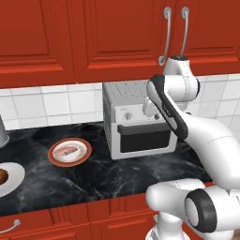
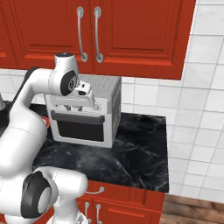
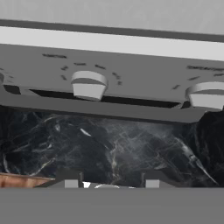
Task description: Open the toaster oven door. Place the bread on the top rack in the toaster oven and place the steak on the bottom rack.
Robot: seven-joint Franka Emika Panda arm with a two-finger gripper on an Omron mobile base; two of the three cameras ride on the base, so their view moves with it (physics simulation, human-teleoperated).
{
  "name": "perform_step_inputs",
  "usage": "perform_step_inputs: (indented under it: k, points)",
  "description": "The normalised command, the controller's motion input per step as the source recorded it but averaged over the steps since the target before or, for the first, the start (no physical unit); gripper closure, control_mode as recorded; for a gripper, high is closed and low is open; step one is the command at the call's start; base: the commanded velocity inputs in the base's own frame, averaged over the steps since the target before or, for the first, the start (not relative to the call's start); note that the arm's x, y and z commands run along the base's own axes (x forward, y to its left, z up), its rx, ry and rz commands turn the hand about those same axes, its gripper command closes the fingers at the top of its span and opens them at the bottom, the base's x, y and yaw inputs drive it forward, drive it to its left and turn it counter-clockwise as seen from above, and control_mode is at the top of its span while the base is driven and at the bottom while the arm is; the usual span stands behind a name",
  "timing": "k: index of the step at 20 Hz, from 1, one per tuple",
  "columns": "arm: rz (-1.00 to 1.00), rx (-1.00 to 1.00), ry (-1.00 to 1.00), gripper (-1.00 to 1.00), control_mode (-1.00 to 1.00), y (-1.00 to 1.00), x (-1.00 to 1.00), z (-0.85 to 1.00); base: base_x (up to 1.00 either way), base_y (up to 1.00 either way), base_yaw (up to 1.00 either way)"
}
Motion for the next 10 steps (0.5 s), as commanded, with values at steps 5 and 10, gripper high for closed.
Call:
perform_step_inputs:
  k: [5, 10]
  points:
    - [0.00, 0.00, 0.00, -1.00, 1.00, 0.00, 0.00, 0.00, 0.00, 0.00, 0.00]
    - [0.00, 0.00, 0.00, -1.00, 1.00, 0.00, 0.00, 0.00, 0.00, 0.00, 0.00]
